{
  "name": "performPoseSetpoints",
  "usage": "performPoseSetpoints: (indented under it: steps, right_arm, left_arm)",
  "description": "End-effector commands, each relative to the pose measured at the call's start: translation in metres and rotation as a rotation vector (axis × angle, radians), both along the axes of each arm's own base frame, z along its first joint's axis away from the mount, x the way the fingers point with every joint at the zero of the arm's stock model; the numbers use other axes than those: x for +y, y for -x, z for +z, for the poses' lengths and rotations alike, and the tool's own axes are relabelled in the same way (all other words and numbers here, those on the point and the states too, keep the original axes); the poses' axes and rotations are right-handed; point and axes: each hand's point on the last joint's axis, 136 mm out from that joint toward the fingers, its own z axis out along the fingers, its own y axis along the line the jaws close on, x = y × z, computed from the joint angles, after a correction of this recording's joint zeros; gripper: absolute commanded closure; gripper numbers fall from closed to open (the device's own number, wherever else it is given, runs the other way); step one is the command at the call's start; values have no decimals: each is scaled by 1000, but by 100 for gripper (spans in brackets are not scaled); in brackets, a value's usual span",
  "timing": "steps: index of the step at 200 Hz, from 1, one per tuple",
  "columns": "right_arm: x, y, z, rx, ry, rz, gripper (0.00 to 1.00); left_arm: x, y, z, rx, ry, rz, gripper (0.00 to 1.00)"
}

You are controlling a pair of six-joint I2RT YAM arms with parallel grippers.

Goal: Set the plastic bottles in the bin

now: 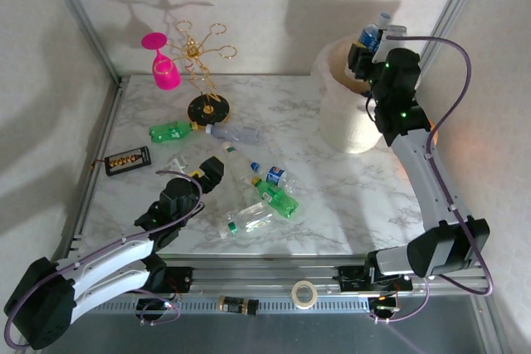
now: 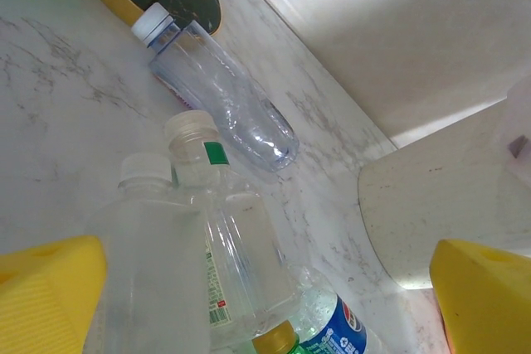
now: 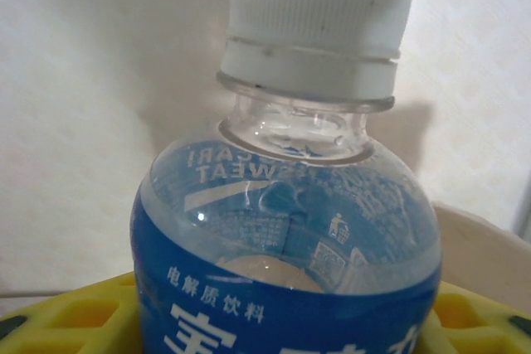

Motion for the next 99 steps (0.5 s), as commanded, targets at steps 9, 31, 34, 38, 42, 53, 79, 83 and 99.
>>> performPoseSetpoints:
  steps: [9, 31, 34, 38, 42, 53, 79, 83, 99]
  right_arm:
    - [-22, -14, -14, 53, 21, -58, 52]
    - [-20, -21, -28, 101, 20, -46, 44]
    - [-21, -22, -30, 107, 21, -47, 42]
    - [-20, -23, -32, 114, 23, -46, 40]
    - [-21, -24, -33, 118, 23, -49, 37]
    - [-21, -24, -33, 122, 25, -48, 32]
    - [-22, -20, -20, 92, 19, -51, 12]
    - [-21, -18, -16, 84, 19, -49, 7]
    - [-20, -10, -3, 57, 12, -35, 1]
  left_arm:
    - [1, -1, -3, 17, 6, -6, 0]
    - [0, -1, -5, 34, -11, -17, 0]
    - [0, -1, -5, 36, -14, -18, 0]
    - [1, -1, -5, 37, -17, -17, 0]
    - [1, -1, -5, 38, -20, -20, 0]
    - [2, -1, -5, 40, -26, -18, 0]
    - [6, -1, -4, 38, -19, -4, 0]
    - [6, -1, -4, 39, -19, -3, 0]
    - [7, -2, -5, 43, -16, 2, 0]
